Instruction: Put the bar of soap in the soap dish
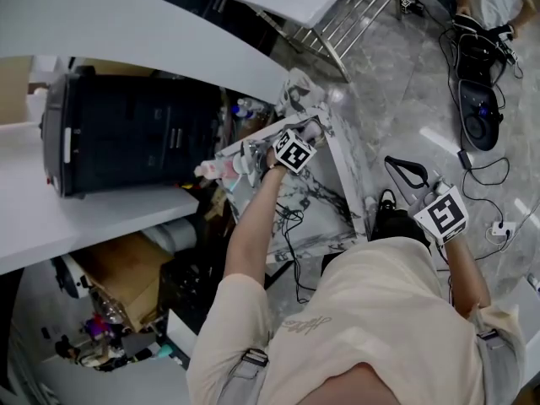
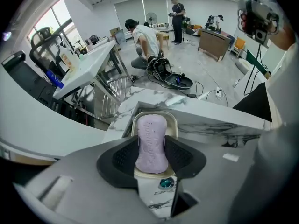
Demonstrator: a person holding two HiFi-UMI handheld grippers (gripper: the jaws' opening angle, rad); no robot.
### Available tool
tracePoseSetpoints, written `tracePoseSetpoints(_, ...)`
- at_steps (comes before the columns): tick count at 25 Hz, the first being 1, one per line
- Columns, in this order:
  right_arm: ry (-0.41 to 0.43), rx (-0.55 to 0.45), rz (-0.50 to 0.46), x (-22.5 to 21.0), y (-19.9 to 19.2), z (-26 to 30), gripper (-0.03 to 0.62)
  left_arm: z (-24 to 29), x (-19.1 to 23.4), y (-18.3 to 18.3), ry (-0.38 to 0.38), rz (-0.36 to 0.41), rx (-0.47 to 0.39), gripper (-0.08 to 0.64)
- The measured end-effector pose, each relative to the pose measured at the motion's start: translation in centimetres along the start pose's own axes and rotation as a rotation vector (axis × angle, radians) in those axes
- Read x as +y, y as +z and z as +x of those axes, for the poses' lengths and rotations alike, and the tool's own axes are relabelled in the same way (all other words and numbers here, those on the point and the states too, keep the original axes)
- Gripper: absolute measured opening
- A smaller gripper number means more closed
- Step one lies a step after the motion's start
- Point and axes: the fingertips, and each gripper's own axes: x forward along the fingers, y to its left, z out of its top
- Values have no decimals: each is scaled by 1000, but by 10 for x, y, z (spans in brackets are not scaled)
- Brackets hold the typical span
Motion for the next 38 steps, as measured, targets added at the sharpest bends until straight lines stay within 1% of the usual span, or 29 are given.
tracePoseSetpoints(2,-20,-17,36,-3,-2,-1,2,-3,3,6,7,1,-16,190)
tracePoseSetpoints(4,-30,-21,51,-4,-3,-2,2,-8,6,13,14,2,-42,172)
tracePoseSetpoints(7,-19,-12,40,0,0,1,2,-9,6,3,9,-17,-18,170)
tracePoseSetpoints(8,-14,-14,32,2,1,2,2,-12,6,6,8,-19,-31,178)
tracePoseSetpoints(10,-12,-19,35,4,2,4,2,-22,6,18,12,-26,-85,183)
tracePoseSetpoints(13,-9,-9,10,8,6,5,2,-40,5,30,23,-86,-164,181)
tracePoseSetpoints(15,-5,-8,-12,13,10,6,2,-57,1,39,29,-145,-236,183)
tracePoseSetpoints(19,-17,-18,25,24,12,9,2,-100,-17,49,39,-300,-401,178)
tracePoseSetpoints(20,-16,-20,21,27,13,9,2,-112,-23,51,46,-328,-444,173)
tracePoseSetpoints(22,-15,-20,12,35,15,7,2,-139,-36,52,70,-359,-521,156)
tracePoseSetpoints(24,-14,-22,3,44,17,7,2,-167,-45,48,104,-381,-589,147)
tracePoseSetpoints(27,-5,-30,-19,56,23,10,2,-208,-53,37,143,-426,-683,99)
tracePoseSetpoints(31,4,-40,-52,72,36,14,2,-258,-56,17,208,-517,-800,52)
tracePoseSetpoints(32,6,-44,-54,75,39,15,2,-268,-56,12,227,-543,-825,19)
tracePoseSetpoints(35,12,-67,-36,82,49,17,2,-288,-63,-5,268,-588,-876,14)
tracePoseSetpoints(38,10,-96,-33,91,59,16,2,-303,-75,-21,275,-619,-920,12)
